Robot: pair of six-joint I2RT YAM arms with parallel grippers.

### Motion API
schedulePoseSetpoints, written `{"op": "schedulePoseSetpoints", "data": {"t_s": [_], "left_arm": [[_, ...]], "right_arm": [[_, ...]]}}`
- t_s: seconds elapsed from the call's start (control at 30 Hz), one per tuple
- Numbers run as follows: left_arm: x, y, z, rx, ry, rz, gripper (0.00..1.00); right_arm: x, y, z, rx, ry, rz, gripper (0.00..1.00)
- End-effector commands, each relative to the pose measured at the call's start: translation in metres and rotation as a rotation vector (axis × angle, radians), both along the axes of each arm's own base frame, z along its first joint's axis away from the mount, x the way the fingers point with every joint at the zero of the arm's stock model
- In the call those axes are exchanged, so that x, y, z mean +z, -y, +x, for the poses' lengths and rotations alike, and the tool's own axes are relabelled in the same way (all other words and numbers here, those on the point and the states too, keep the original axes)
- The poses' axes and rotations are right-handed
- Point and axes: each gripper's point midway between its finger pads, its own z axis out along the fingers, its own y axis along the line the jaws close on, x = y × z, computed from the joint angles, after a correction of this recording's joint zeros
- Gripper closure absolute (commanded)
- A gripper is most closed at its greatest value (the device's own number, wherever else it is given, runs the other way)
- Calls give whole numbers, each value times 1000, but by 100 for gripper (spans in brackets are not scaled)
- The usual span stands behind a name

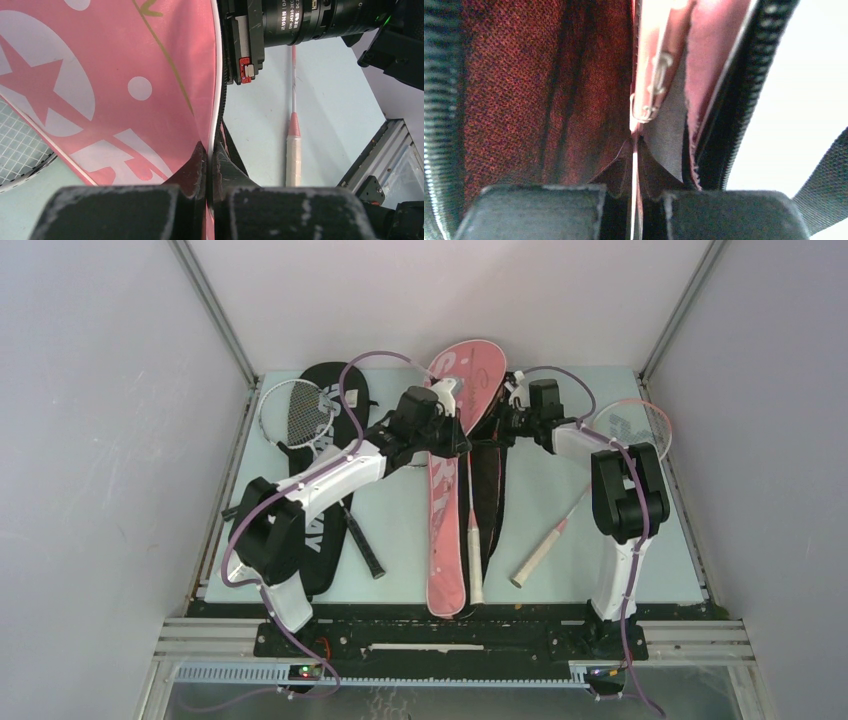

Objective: Pack up the badminton gear
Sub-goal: Place the racket in the racket bag.

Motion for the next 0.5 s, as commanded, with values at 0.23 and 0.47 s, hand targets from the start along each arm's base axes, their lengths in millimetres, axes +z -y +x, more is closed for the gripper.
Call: {"op": "schedulePoseSetpoints", "data": {"t_s": [0.23,0.47], "left_arm": [[14,5,-1,-19,-13,-61,100],[15,4,5,-4,-16,-58,100]], "right_arm": [[51,13,48,-172,136,-29,86],[59,0,34,-114,31,62,78]]}}
